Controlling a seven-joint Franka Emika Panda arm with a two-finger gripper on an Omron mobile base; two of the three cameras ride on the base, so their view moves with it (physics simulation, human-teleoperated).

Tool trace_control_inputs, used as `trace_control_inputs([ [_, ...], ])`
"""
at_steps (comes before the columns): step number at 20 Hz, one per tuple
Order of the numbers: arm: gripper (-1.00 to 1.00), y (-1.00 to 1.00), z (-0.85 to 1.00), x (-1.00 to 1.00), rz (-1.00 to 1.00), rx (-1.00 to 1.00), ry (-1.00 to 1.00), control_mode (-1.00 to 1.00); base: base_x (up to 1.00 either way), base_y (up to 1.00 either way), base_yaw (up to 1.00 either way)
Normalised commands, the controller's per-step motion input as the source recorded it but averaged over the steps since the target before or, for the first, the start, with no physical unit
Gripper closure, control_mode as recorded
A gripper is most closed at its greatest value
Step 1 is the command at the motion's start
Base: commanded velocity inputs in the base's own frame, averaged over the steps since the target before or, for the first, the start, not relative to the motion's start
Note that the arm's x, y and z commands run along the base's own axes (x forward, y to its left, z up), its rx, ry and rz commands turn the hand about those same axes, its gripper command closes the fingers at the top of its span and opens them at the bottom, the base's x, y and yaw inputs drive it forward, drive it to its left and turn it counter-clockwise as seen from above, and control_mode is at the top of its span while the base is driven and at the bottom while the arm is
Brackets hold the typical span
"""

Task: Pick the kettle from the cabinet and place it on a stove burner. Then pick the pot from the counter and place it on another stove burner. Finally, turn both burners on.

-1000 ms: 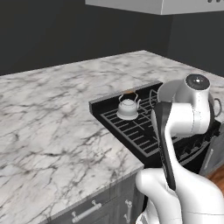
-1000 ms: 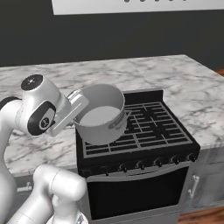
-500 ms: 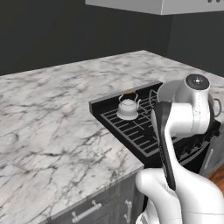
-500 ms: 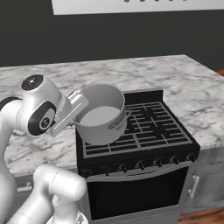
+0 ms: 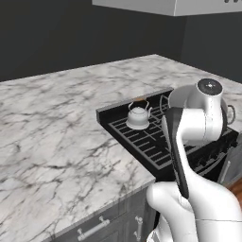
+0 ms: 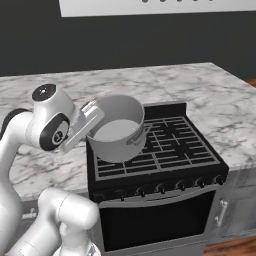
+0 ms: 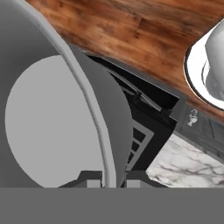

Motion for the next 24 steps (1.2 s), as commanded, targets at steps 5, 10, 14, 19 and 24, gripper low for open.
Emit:
trace_control_inputs([
  [5,1.00,0.00,0.00,0.28,0.00,0.00,0.00,-1.00,0.00,0.00,0.00],
  [10,1.00,-0.01,0.00,0.16,0.00,0.00,0.00,-1.00,0.00,0.00,0.00],
  [14,1.00,-0.01,-0.08,0.14,0.00,0.00,0.00,-1.00,0.00,0.00,0.00],
  [19,1.00,0.00,-0.10,0.13,0.00,0.00,0.00,-1.00,0.00,0.00,0.00],
  [24,1.00,0.00,-0.18,0.17,0.00,0.00,0.00,-1.00,0.00,0.00,0.00],
])
